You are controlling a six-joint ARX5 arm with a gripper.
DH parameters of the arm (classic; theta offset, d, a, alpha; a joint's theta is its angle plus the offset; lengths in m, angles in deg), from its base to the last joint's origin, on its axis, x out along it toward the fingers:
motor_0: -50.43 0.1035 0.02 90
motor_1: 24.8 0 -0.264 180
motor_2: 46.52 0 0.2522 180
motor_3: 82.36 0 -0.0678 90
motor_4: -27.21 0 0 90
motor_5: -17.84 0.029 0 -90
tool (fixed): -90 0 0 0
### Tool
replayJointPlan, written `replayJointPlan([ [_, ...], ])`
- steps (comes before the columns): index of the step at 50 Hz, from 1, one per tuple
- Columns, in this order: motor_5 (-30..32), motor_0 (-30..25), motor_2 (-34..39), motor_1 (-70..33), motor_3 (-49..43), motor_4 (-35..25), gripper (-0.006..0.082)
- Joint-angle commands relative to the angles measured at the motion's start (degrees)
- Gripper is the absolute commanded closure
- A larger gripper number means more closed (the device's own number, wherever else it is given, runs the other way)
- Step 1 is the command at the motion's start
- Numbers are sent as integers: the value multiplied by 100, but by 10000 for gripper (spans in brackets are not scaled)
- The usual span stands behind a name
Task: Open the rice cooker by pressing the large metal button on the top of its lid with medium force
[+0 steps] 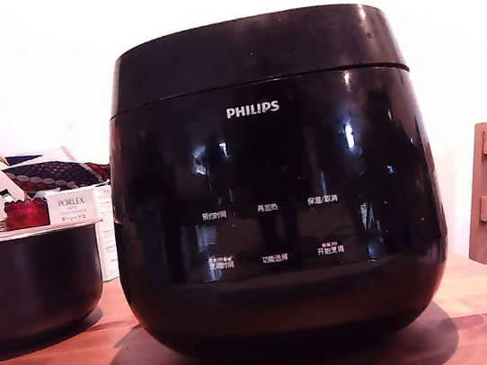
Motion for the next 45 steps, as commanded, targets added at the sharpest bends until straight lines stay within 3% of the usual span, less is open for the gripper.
replayJointPlan([
  [1,-55,17,-20,24,240,-7,788],
  [9,-208,17,-212,24,804,-127,788],
  [10,-581,15,-247,24,874,-221,788],
  [15,-933,15,-501,24,1078,-719,788],
  [32,-1224,15,-1469,-13,706,-2118,788],
  [45,-1572,-20,-1661,-437,474,-3049,788],
])
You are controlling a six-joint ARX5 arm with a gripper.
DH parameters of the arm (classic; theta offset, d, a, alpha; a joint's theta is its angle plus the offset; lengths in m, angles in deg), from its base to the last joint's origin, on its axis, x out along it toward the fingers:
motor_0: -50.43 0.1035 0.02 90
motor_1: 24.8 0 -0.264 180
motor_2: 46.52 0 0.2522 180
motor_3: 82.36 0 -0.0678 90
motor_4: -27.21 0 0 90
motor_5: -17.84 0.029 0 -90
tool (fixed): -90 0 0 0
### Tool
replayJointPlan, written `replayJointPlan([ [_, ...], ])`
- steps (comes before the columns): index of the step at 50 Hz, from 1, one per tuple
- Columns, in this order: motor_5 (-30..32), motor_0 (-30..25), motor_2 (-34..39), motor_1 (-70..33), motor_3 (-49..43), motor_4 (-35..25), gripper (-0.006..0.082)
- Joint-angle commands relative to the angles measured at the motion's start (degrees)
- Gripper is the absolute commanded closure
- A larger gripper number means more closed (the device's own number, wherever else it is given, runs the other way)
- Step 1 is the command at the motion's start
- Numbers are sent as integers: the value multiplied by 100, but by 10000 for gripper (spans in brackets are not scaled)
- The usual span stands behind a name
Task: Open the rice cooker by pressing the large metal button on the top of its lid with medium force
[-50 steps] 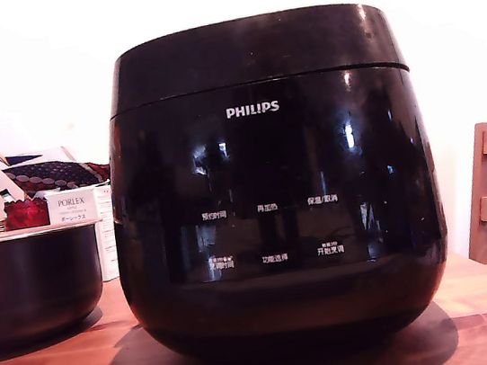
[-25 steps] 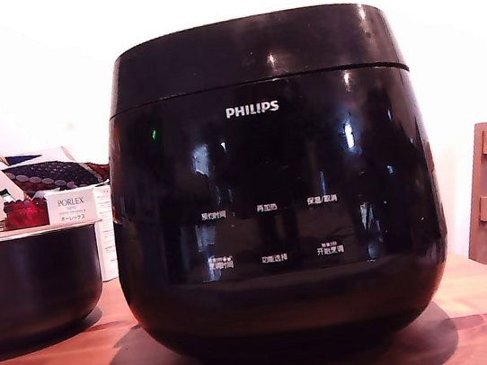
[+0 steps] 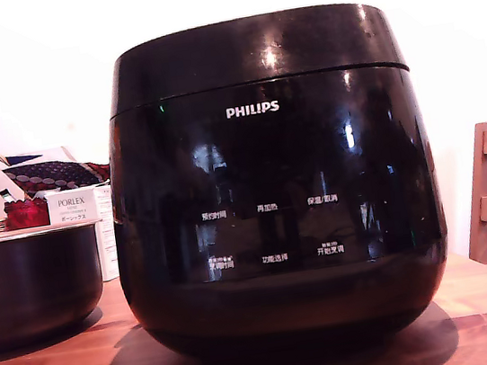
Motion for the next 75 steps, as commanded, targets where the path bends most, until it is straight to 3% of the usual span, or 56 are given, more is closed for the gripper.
replayJointPlan([
  [1,-138,-59,7,-151,13,-114,788],
  [17,-140,-815,7,-640,192,-107,788],
  [46,-39,-2441,7,-2660,2094,286,788],
  [56,317,-3193,-52,-3410,2697,688,788],
  [75,1329,-4430,-960,-4843,2708,1241,788],
])
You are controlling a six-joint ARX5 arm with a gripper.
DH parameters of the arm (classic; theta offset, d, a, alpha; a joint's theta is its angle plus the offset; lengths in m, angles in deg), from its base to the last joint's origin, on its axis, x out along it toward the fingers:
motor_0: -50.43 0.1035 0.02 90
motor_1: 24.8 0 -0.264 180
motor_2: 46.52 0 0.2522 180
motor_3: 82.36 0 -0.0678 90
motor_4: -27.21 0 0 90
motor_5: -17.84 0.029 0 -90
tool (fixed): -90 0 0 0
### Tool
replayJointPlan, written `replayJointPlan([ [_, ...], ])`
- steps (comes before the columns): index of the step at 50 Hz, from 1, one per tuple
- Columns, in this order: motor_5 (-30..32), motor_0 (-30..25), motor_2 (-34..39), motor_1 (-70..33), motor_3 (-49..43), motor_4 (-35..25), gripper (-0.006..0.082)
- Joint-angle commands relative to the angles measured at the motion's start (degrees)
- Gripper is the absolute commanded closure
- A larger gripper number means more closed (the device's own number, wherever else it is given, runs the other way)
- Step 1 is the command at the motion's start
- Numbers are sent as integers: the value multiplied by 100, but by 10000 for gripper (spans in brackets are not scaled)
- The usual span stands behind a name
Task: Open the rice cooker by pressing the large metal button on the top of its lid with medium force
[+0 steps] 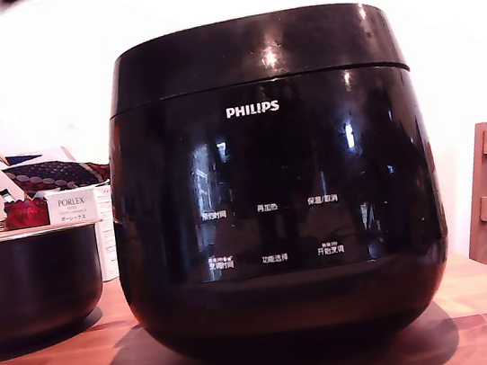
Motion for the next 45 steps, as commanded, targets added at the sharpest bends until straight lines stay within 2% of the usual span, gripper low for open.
replayJointPlan([
  [1,186,-166,-125,-256,39,66,788],
  [11,479,-542,-529,-1023,39,282,788],
  [25,758,-715,-841,-1766,28,597,788],
  [45,815,-737,-999,-2017,-656,920,788],
])
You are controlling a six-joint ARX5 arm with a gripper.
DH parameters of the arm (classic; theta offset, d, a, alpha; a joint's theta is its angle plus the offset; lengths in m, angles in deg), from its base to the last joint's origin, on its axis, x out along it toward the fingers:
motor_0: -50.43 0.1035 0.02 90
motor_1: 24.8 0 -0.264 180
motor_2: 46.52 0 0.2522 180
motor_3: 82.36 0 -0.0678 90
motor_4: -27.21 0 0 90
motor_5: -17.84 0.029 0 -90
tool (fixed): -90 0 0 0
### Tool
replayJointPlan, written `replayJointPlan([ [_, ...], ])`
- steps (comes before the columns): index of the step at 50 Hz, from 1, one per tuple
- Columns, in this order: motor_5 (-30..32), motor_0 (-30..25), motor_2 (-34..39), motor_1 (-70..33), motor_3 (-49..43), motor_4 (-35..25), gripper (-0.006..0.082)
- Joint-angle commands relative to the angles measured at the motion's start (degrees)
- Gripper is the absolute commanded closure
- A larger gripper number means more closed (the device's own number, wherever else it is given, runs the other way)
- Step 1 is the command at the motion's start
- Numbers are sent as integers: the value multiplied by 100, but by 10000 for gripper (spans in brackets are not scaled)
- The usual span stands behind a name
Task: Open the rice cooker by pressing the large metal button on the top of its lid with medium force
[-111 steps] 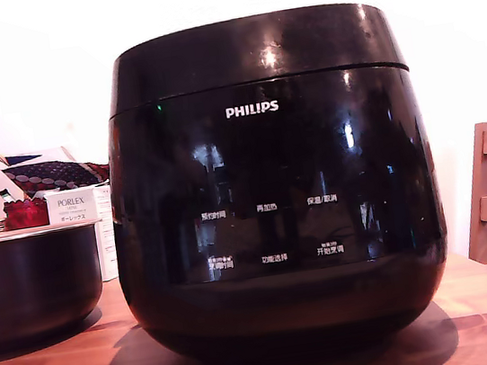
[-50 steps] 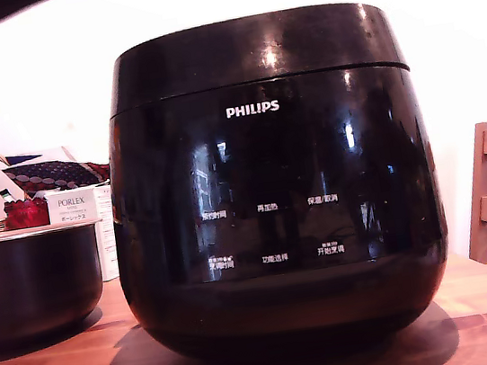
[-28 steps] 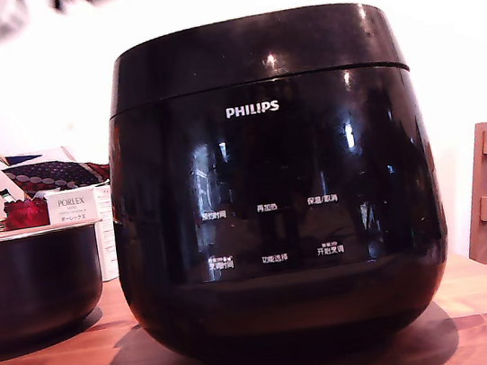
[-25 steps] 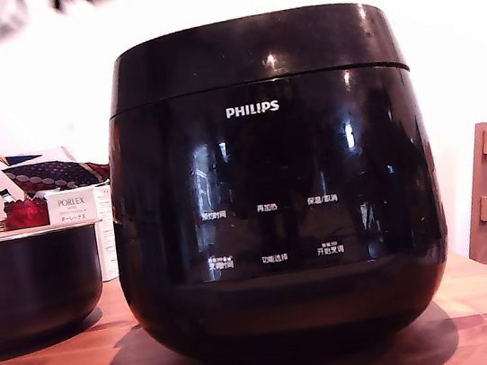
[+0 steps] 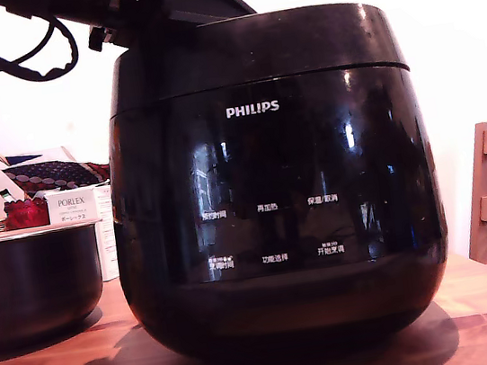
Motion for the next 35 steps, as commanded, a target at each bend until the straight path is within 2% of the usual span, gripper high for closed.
replayJointPlan([
  [1,118,-31,15,-46,-214,48,788],
  [20,435,-186,15,-48,-1272,175,788],
  [35,426,-146,15,-50,-1432,540,788],
])
